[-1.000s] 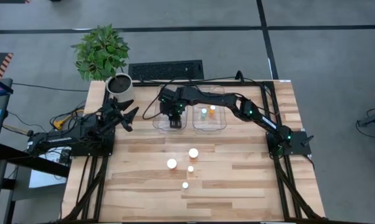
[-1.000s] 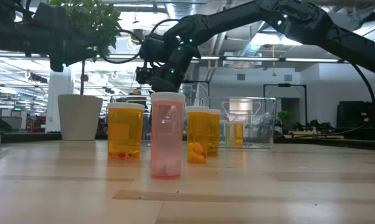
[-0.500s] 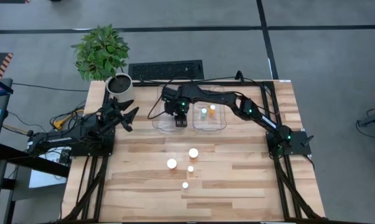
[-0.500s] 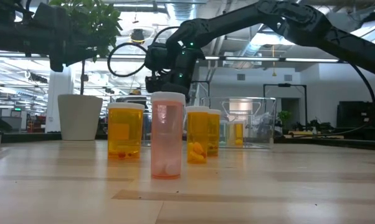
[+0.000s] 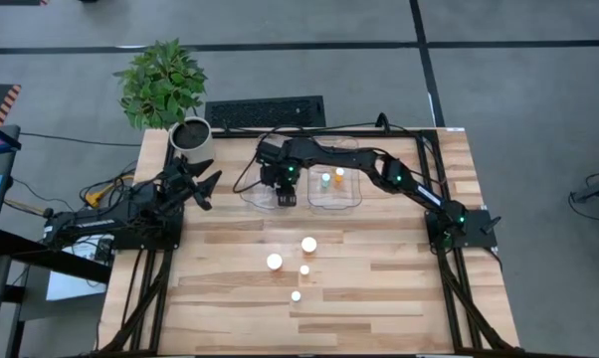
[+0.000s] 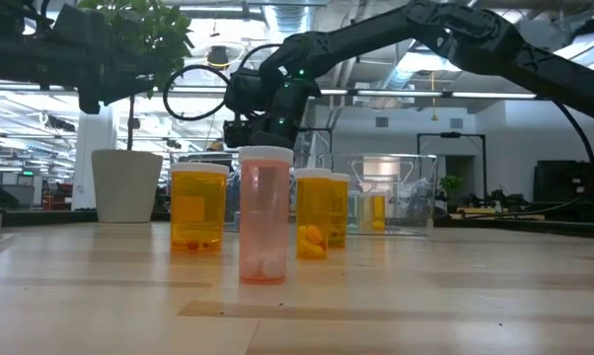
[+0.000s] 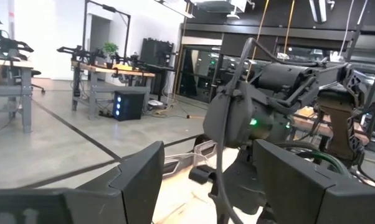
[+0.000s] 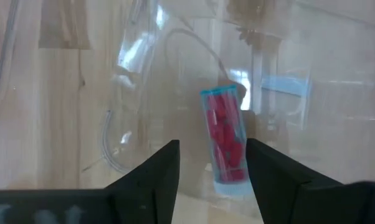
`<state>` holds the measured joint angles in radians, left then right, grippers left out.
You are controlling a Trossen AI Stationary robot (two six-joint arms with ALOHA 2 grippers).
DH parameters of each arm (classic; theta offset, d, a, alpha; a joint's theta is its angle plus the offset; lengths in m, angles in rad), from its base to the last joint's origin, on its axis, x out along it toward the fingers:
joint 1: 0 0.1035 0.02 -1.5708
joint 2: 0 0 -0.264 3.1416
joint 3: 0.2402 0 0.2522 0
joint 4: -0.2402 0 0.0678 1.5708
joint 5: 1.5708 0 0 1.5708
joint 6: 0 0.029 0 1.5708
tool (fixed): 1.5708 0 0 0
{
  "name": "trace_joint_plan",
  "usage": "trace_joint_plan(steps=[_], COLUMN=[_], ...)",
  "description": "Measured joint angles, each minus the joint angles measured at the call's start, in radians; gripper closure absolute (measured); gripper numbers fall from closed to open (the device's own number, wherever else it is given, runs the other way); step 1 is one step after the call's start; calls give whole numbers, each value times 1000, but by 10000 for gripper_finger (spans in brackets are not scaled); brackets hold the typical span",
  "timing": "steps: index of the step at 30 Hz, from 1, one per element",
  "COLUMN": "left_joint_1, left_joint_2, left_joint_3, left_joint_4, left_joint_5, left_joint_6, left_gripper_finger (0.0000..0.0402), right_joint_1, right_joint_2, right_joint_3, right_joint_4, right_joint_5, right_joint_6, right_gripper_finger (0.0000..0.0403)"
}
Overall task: Pick and place medicine bottles into bin by pill shape (circle, oval)
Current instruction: Put the right big orange capsule bottle into the left transparent bin
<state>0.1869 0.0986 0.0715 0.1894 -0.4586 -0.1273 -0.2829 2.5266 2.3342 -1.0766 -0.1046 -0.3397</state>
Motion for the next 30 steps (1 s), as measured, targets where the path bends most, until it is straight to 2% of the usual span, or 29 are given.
trace_joint_plan(steps=[10, 15, 19, 24, 30], left_joint_1=[0, 0, 0, 0, 0], left_joint_2=[0, 0, 0, 0, 0], left_joint_3=[0, 0, 0, 0, 0], left_joint_4=[2, 2, 2, 0, -20], left_joint_5=[-2, -2, -2, 3, 57], left_joint_6=[-5, -6, -8, -8, -8], left_gripper_finger=[162, 162, 162, 162, 161], right_joint_1=[5, 35, 112, 230, 333], right_joint_2=[-136, -260, -305, -300, -286], right_joint_3=[-2, 1, 1, 0, -91], right_joint_4=[-50, -269, -404, -460, -373], right_joint_5=[64, 57, 49, 47, 46], right_joint_6=[21, 114, 179, 246, 338], right_gripper_finger=[200, 196, 186, 156, 119])
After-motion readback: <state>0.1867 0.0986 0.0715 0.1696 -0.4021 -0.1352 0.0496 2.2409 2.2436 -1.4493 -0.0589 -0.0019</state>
